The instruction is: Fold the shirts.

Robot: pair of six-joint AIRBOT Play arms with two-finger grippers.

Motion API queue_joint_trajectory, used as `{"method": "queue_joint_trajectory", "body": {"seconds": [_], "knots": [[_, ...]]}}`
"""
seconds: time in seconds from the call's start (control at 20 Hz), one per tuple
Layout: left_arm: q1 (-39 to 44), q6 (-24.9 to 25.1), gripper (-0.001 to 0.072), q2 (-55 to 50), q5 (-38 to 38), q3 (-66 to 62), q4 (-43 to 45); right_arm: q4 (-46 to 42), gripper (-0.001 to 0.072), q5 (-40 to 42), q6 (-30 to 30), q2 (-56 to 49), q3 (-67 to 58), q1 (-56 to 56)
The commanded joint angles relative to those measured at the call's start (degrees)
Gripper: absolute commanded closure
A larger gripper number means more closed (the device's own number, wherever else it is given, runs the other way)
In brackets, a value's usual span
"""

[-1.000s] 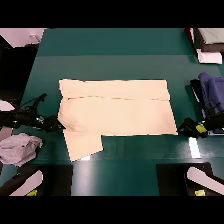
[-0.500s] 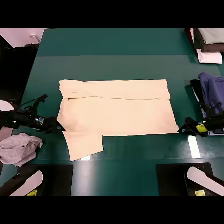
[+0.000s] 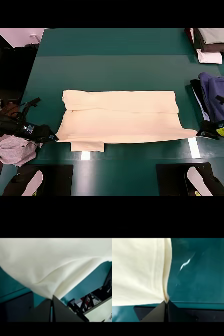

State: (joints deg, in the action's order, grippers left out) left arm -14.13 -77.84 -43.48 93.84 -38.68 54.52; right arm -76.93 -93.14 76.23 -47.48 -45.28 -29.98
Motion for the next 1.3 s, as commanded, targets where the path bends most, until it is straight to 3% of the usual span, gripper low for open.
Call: {"method": "queue_joint_trajectory", "body": {"seconds": [0.0,0.25,0.55,0.75,1.05,1.15,1.2,1.25], "knots": [[-0.02,-1.68,0.0683,1.22,-4.55,-1.92,-3.96,4.13,0.0701,5.25,0.85,1.09,-0.63,4.04],[-0.02,0.28,0.0683,-8.31,-13.05,-13.66,-3.98,4.90,0.0701,13.31,5.55,-8.79,-7.13,13.77],[0.00,1.88,0.0682,-23.34,-18.47,-24.13,-5.84,4.83,0.0701,14.78,7.78,-22.64,-20.65,19.39],[0.00,6.25,0.0682,-31.95,-22.60,-28.06,-11.72,4.76,0.0701,14.78,9.88,-30.40,-27.36,20.81],[3.43,9.18,0.0681,-40.79,-29.77,-35.21,-11.65,4.98,0.0699,17.38,10.36,-36.11,-30.45,20.81],[5.14,9.79,0.0670,-41.94,-35.67,-36.09,-11.04,5.42,0.0698,20.15,10.38,-36.83,-30.42,20.81],[5.51,9.55,0.0452,-42.12,-39.12,-36.06,-10.82,5.88,0.0691,22.21,10.99,-37.16,-30.42,20.81],[5.51,8.07,0.0237,-42.10,-42.01,-36.06,-10.80,7.78,0.0541,24.81,11.13,-37.57,-30.45,20.65]]}}
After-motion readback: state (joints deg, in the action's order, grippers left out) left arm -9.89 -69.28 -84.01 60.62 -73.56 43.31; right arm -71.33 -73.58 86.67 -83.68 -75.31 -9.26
